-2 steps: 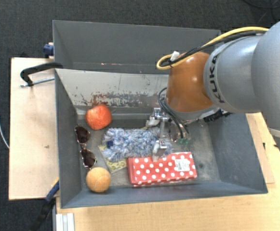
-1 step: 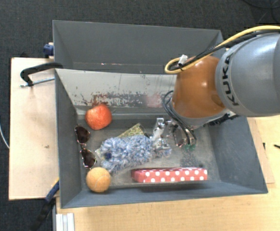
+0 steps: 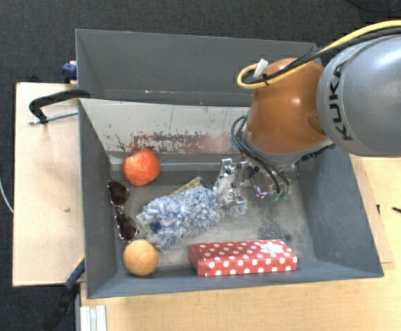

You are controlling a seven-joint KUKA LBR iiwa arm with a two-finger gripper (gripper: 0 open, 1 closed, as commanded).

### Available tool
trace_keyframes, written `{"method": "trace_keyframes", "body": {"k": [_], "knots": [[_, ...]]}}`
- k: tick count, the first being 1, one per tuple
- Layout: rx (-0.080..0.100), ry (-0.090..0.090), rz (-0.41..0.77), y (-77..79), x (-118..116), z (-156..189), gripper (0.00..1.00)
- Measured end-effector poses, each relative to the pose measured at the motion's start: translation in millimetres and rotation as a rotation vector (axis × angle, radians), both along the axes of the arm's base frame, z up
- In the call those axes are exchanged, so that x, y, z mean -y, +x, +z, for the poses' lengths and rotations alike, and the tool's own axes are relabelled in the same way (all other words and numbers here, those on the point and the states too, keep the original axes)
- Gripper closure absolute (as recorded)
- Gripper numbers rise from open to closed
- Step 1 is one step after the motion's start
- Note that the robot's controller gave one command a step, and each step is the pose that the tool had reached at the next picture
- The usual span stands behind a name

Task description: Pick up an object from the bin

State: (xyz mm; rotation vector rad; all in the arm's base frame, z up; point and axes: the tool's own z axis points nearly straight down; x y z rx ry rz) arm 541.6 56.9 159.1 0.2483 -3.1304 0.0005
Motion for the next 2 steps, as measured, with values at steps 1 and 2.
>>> {"method": "trace_keyframes", "body": {"k": [1,2], "knots": [[0.014,0.001,0.234,9.4,-2.7,11.4,1.0],[0.007,0.002,0.011,-7.8,3.1,61.5,1.0]]}}
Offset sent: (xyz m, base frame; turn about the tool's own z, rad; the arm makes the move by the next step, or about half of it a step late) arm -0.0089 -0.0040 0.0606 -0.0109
